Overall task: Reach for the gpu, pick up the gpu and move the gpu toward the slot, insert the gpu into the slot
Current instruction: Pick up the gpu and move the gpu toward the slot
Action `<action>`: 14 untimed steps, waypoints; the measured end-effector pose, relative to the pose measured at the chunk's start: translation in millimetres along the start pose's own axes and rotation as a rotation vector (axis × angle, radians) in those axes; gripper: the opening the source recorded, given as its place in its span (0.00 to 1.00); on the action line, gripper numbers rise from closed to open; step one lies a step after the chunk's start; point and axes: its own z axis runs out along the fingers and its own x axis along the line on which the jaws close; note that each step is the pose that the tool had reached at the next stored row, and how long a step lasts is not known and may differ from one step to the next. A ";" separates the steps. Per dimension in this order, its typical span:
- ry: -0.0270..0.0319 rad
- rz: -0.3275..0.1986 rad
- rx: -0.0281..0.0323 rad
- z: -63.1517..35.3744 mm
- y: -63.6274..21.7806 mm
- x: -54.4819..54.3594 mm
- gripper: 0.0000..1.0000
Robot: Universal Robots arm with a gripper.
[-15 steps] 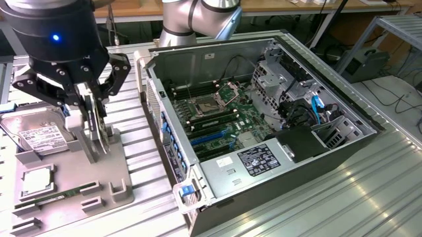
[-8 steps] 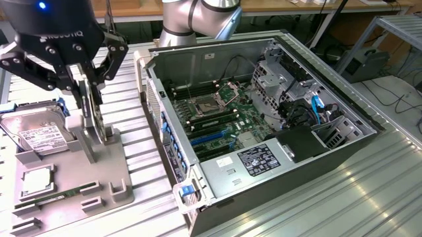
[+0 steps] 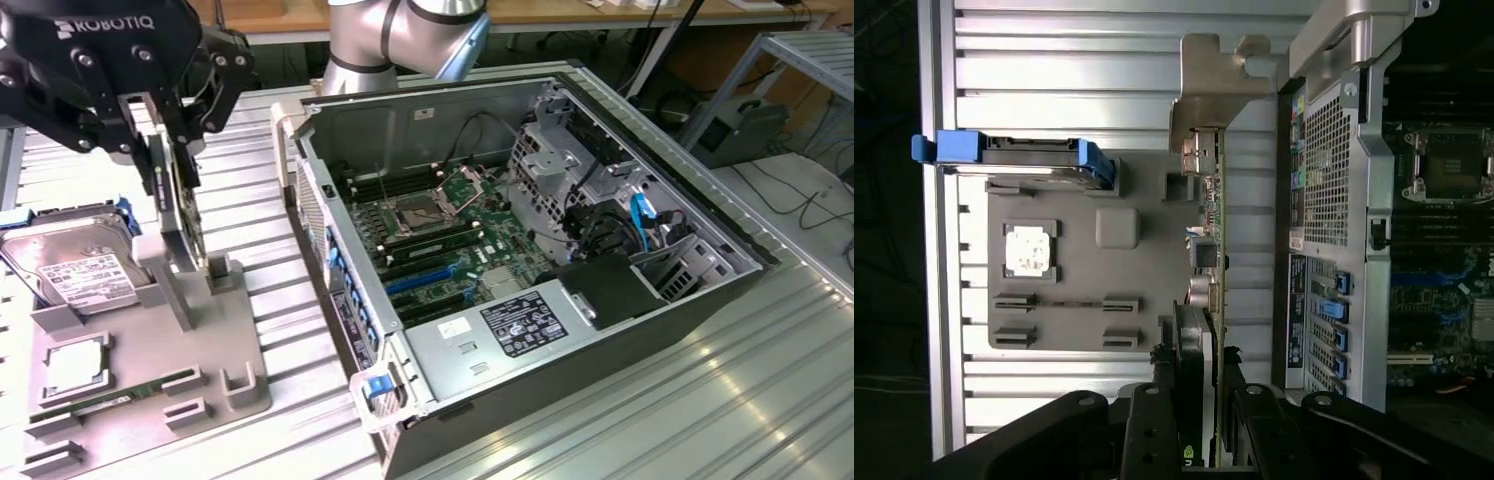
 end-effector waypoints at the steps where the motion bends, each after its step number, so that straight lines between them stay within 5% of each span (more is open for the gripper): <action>1: -0.0001 0.000 -0.0001 -2.0 0.0 0.0 0.27; 9: -0.0003 0.030 0.0006 -6.0 0.1 -0.2 0.27; 14: -0.0003 0.030 0.0006 -5.5 0.0 -12.6 0.27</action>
